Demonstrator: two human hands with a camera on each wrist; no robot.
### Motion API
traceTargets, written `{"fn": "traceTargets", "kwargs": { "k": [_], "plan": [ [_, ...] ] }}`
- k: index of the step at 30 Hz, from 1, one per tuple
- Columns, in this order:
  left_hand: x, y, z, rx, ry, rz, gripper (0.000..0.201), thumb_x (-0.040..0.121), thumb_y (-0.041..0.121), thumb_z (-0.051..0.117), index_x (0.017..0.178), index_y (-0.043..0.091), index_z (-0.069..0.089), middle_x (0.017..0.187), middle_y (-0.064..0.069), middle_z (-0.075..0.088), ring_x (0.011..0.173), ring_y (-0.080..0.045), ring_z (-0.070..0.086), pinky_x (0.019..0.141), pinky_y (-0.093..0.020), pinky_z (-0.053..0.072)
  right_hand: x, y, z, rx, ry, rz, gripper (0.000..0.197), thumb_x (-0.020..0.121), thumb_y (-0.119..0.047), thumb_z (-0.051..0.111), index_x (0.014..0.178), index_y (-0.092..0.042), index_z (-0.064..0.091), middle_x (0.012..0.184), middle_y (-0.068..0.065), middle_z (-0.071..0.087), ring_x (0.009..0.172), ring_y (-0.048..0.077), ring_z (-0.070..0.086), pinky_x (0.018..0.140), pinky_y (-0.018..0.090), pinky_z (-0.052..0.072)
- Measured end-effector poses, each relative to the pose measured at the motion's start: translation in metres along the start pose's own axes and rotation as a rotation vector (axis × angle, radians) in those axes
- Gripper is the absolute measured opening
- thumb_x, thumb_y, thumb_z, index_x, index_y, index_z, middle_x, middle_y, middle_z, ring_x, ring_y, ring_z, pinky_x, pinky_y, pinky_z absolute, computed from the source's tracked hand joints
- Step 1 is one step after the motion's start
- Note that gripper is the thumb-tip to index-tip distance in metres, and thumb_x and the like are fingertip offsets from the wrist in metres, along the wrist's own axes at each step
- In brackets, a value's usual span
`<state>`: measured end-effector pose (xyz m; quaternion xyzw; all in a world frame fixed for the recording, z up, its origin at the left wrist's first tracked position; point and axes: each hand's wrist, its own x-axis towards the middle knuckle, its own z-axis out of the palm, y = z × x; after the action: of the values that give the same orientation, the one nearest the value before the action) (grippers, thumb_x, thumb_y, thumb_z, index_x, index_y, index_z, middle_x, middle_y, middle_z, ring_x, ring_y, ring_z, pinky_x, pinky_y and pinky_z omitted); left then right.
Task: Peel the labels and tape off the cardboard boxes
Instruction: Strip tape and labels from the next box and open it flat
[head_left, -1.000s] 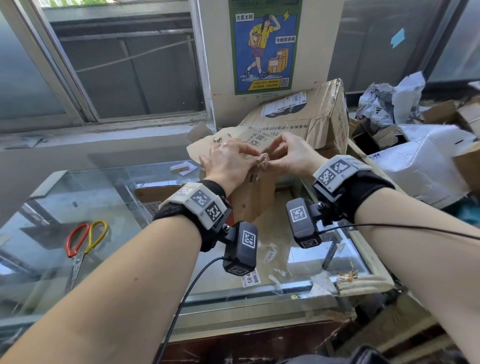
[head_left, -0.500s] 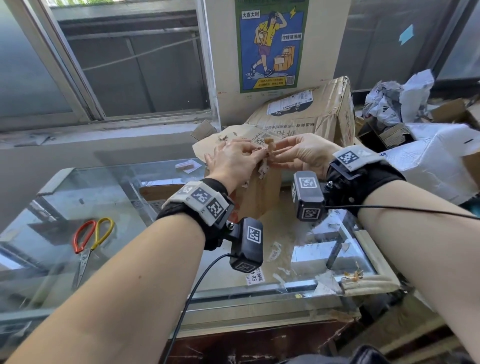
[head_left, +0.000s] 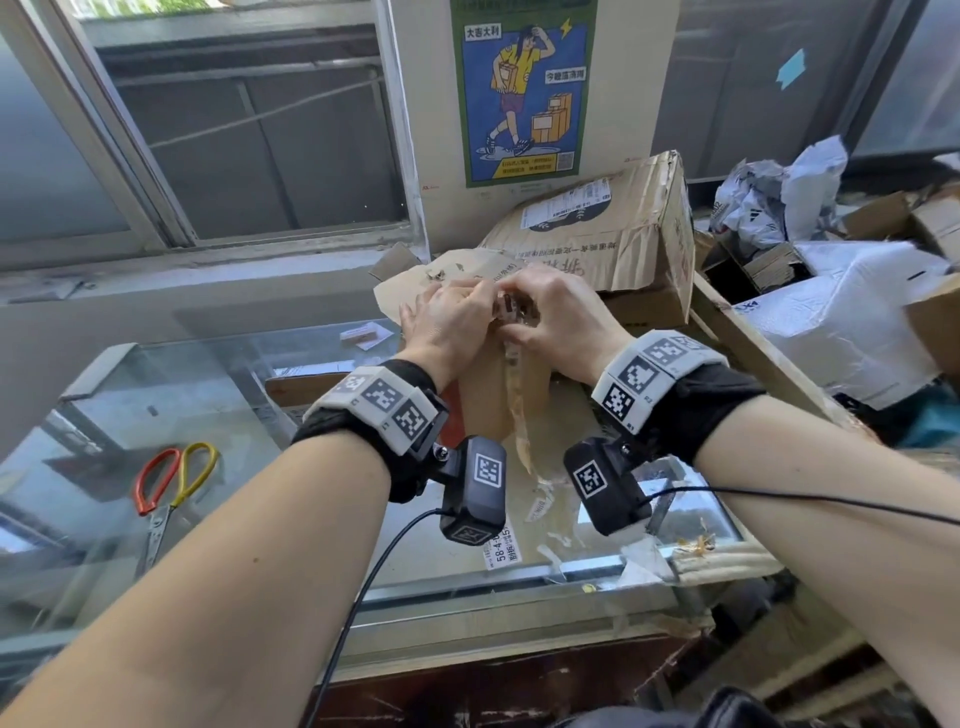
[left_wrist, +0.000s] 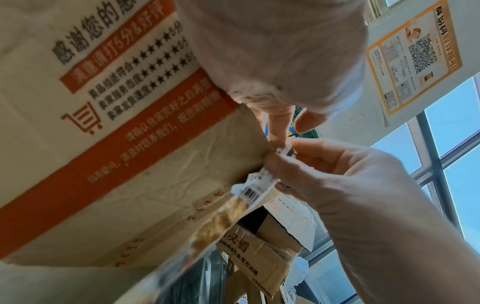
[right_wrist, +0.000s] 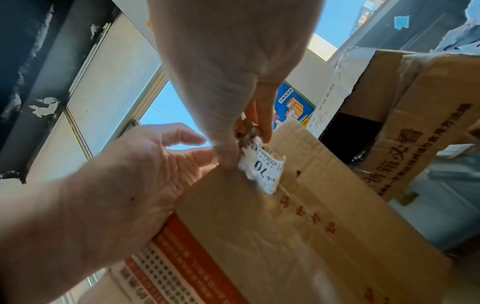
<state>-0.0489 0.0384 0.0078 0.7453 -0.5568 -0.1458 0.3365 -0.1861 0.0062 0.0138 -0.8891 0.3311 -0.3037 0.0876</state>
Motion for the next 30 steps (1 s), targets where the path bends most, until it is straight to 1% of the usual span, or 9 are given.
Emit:
{"fn": "traceTargets", "kwargs": {
  "k": [2,4,8,12,14,16,19,25,30],
  "plan": [
    [-0.001,0.000,-0.002,-0.022,-0.022,0.023,0.054,0.072,0.045,0.030,0.105,0.033,0.071,0.135,0.009,0.057,0.133,-0.025,0.038,0.114,-0.050,0.019,0.001,-0.001,0.002,-0.018,0.027,0.020,0.033,0.084,-0.010,0.066,0.116,-0.005,0.063,0.115,0.010,0.063,0.110,0.023,0.057,0.097,0.028,0.041],
    [-0.001,-0.002,-0.002,-0.017,-0.040,0.039,0.040,0.078,0.041,0.041,0.102,0.038,0.072,0.137,0.017,0.053,0.136,-0.020,0.034,0.115,-0.049,0.015,0.002,-0.001,0.003,0.017,0.044,0.062,0.028,0.085,-0.008,0.064,0.113,-0.004,0.065,0.117,0.011,0.059,0.111,0.023,0.055,0.098,0.028,0.041],
    [-0.001,-0.008,0.001,-0.019,0.007,0.060,0.019,0.090,0.033,0.057,0.103,0.041,0.068,0.135,0.013,0.055,0.137,-0.018,0.035,0.116,-0.047,0.015,0.003,-0.001,0.001,0.113,0.057,0.223,0.024,0.089,-0.012,0.062,0.110,-0.004,0.068,0.120,0.012,0.051,0.116,0.019,0.047,0.092,0.010,0.028],
    [-0.002,-0.011,-0.002,-0.159,0.058,0.028,0.029,0.087,0.031,0.065,0.107,0.028,0.043,0.122,0.003,0.060,0.123,-0.022,0.049,0.110,-0.046,0.030,0.001,0.001,-0.002,0.149,0.087,0.317,0.018,0.084,-0.015,0.068,0.099,-0.006,0.072,0.109,0.011,0.064,0.106,0.022,0.056,0.093,0.026,0.041],
    [0.000,-0.011,-0.003,-0.156,0.044,0.033,0.022,0.089,0.027,0.062,0.103,0.028,0.046,0.123,0.001,0.059,0.123,-0.023,0.048,0.110,-0.046,0.030,0.000,0.000,-0.003,0.154,0.064,0.361,0.017,0.084,-0.017,0.069,0.094,-0.003,0.068,0.105,0.012,0.067,0.102,0.024,0.059,0.088,0.029,0.044],
    [0.001,-0.011,-0.002,-0.072,0.020,0.047,0.010,0.086,0.036,0.059,0.094,0.034,0.054,0.130,0.000,0.057,0.129,-0.023,0.042,0.112,-0.046,0.026,0.001,-0.002,-0.001,0.131,-0.038,0.407,0.017,0.087,-0.017,0.064,0.097,-0.004,0.059,0.111,0.014,0.062,0.107,0.027,0.055,0.086,0.028,0.039],
    [0.000,-0.008,-0.001,0.057,-0.039,0.065,0.017,0.076,0.048,0.057,0.090,0.040,0.056,0.138,0.004,0.051,0.134,-0.020,0.034,0.114,-0.045,0.019,0.003,-0.007,-0.002,0.159,-0.137,0.477,0.028,0.090,-0.015,0.058,0.113,-0.001,0.048,0.120,0.017,0.055,0.114,0.030,0.050,0.089,0.032,0.038],
    [-0.002,-0.011,-0.001,0.100,0.000,0.120,0.008,0.087,0.037,0.062,0.092,0.038,0.056,0.140,0.005,0.049,0.137,-0.021,0.031,0.116,-0.043,0.015,0.005,-0.019,0.005,-0.007,-0.233,0.437,0.039,0.091,-0.011,0.042,0.126,0.000,0.030,0.118,0.022,0.057,0.106,0.038,0.056,0.078,0.036,0.037],
    [0.000,-0.013,0.000,0.118,0.003,0.125,0.007,0.089,0.036,0.060,0.093,0.038,0.054,0.141,0.006,0.048,0.138,-0.020,0.031,0.117,-0.041,0.013,0.003,-0.024,0.013,-0.255,-0.169,0.357,0.038,0.094,-0.024,0.042,0.126,-0.005,0.034,0.129,0.018,0.048,0.115,0.036,0.050,0.089,0.040,0.038]
  ]
}}
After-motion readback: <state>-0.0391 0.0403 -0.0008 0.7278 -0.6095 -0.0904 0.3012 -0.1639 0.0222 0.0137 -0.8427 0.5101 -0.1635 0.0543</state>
